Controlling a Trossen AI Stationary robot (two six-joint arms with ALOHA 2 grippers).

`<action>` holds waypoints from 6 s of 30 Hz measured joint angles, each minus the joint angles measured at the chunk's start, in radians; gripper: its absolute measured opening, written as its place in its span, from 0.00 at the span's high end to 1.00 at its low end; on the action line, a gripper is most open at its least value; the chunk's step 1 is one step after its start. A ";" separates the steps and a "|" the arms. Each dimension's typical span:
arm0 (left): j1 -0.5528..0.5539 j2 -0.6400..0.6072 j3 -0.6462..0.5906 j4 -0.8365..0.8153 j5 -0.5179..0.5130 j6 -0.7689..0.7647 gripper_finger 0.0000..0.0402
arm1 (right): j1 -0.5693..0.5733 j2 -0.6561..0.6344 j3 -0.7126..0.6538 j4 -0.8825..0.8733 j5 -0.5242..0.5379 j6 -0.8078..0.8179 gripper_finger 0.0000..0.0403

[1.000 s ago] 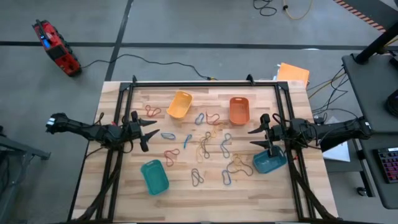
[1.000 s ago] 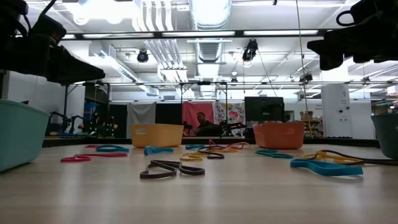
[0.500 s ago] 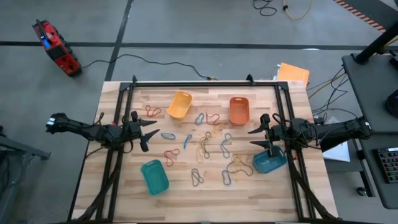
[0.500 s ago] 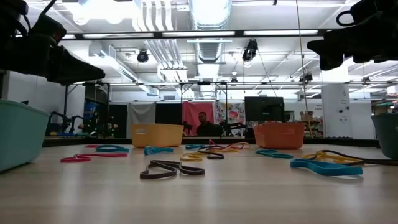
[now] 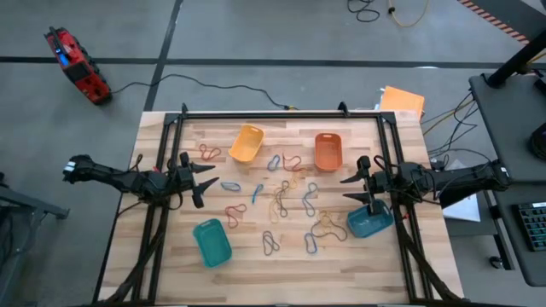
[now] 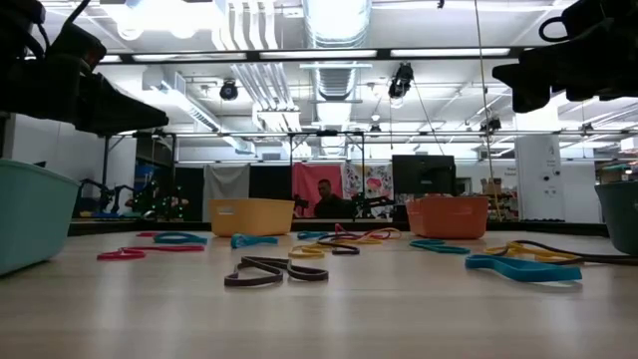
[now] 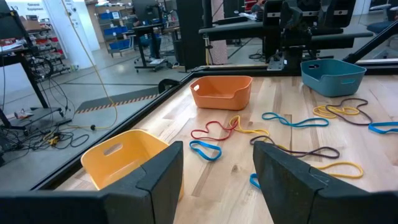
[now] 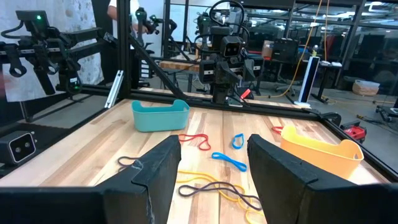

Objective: Sort rubber bands into baskets

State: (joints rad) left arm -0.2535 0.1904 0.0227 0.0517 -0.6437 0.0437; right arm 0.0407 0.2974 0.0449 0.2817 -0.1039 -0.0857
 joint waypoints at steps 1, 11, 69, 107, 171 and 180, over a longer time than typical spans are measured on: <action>0.000 0.000 0.000 0.000 0.000 0.000 0.55 | 0.000 0.000 0.000 0.000 0.000 0.000 0.55; 0.000 0.000 0.000 0.003 0.000 0.000 0.55 | 0.000 0.000 0.000 0.000 0.000 0.000 0.55; -0.001 0.382 0.323 -0.290 0.212 -0.768 0.55 | -0.056 0.536 0.354 -0.015 0.239 0.219 0.55; 0.433 0.858 0.356 -0.290 0.557 -0.080 0.55 | -0.068 0.537 0.355 -0.046 0.237 0.119 0.55; 0.622 0.969 0.739 -0.335 0.417 -0.018 1.00 | -0.068 0.537 0.353 -0.068 0.237 0.138 0.55; 0.749 1.157 0.798 -0.307 0.417 -0.159 1.00 | -0.068 0.537 0.353 -0.067 0.237 0.145 0.55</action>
State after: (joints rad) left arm 0.4957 1.3474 0.8211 -0.2550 -0.2266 -0.1156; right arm -0.0269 0.8345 0.3981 0.2151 0.1331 0.0597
